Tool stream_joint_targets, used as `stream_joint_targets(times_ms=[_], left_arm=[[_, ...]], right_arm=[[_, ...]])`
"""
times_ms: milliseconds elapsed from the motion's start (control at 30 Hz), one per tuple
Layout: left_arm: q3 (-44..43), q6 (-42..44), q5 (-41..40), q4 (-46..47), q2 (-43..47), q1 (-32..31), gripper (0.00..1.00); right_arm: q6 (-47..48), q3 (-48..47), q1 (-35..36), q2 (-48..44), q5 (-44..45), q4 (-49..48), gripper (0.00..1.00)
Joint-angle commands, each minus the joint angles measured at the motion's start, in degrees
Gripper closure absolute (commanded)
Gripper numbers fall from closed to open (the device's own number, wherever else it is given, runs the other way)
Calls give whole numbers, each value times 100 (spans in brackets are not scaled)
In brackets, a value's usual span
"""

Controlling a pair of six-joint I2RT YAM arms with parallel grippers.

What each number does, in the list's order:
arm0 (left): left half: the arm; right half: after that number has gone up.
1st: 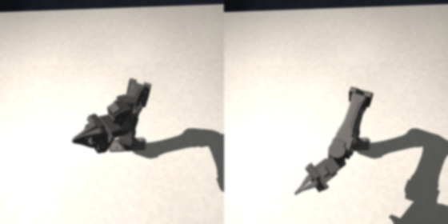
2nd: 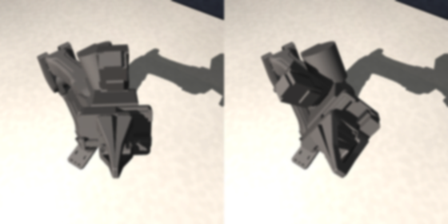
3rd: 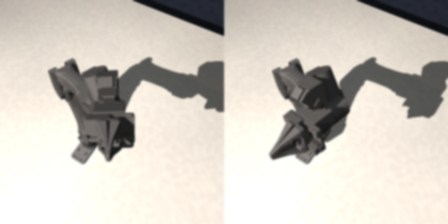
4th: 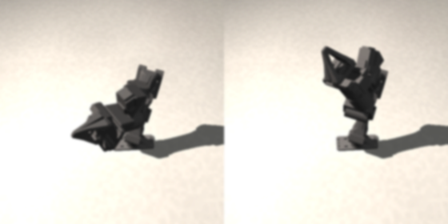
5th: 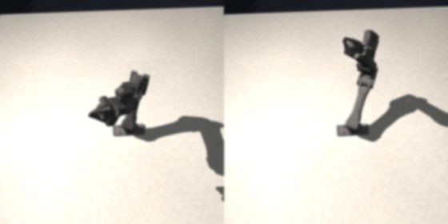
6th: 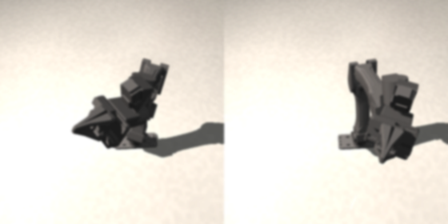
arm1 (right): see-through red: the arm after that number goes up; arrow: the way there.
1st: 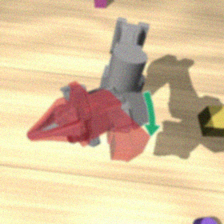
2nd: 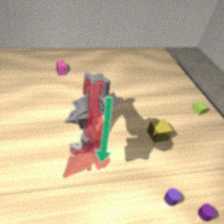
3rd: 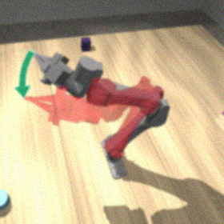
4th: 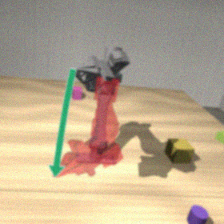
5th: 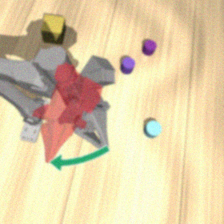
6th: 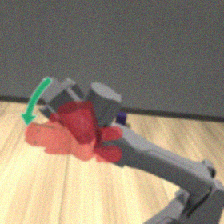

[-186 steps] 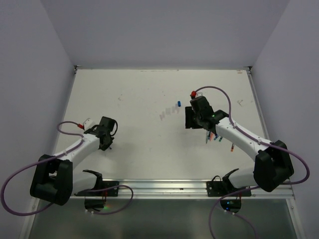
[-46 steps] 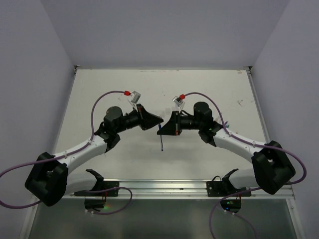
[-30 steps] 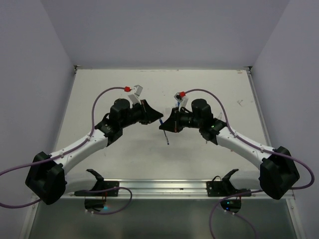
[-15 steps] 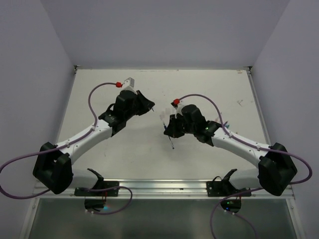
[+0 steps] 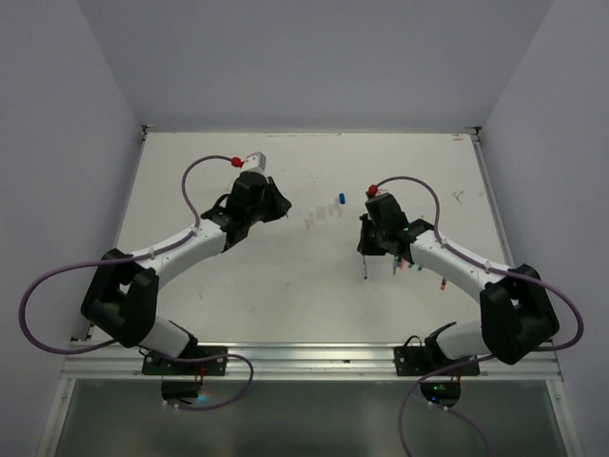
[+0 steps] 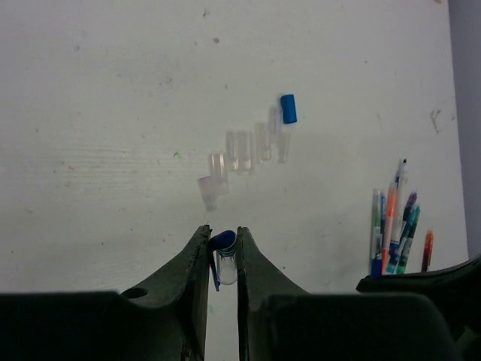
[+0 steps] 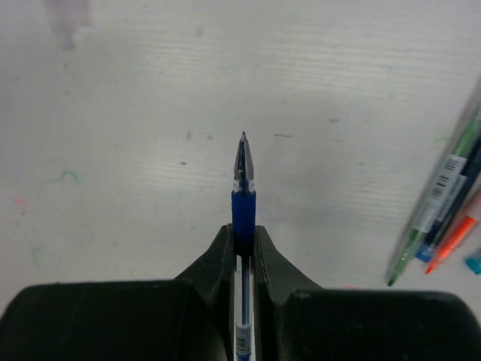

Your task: Open the pen caps

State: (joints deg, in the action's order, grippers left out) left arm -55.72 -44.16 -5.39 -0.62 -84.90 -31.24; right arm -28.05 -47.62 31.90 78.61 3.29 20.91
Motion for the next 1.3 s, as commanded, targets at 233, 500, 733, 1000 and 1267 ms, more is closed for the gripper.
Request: stream_joint_targets(times_ms=[233, 500, 733, 1000, 1267], left_arm=[[431, 373, 811, 879, -931, -75, 100], [413, 285, 1119, 1249, -1370, -233, 100], [168, 356, 1171, 1231, -1810, -233, 100], [-280, 417, 1014, 1117, -2311, -224, 94], [-484, 487, 663, 871, -2426, -145, 67]], right_arm=[[116, -450, -430, 620, 1349, 616, 100], [186, -547, -474, 1016, 2132, 678, 100], [212, -749, -527, 1438, 2228, 625, 94], [265, -863, -580, 1622, 2264, 599, 81], [318, -820, -580, 1535, 2194, 555, 62]])
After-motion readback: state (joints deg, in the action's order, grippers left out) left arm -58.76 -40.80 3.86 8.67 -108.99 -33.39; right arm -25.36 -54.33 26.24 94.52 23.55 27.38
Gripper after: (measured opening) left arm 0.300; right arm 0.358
